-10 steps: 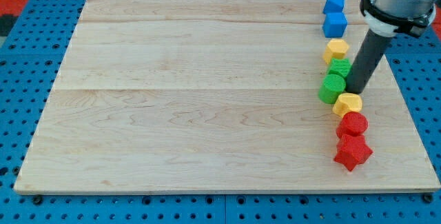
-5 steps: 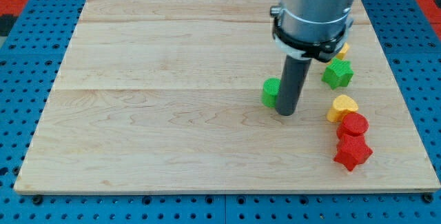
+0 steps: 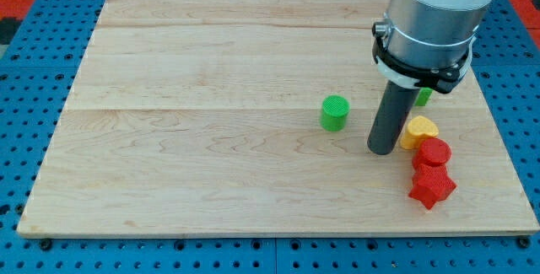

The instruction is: Move the green circle towards the bottom center

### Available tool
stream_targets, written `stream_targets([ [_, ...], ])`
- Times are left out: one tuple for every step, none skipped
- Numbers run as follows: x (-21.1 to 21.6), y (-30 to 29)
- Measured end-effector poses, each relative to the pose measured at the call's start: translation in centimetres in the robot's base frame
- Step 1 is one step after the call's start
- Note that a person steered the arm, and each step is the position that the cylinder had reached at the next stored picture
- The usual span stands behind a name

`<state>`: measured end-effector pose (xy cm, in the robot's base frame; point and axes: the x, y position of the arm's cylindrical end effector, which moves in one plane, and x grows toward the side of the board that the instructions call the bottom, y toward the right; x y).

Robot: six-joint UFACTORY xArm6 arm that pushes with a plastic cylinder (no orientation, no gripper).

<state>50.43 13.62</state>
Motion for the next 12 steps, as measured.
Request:
stream_targets([
  [-7.5,0.2],
  [-7.9,0.2],
  [-8.0,-1.2],
  [-7.8,-4.8],
  [-7.7,-5.6],
  [-7.7,-5.9],
  [-7.5,-6.6],
  [-6.5,-7.7],
  [-5.2,-8.7],
  [-4.4,-9.1],
  [-6.6,-4.3],
  [-6.6,-2.5],
])
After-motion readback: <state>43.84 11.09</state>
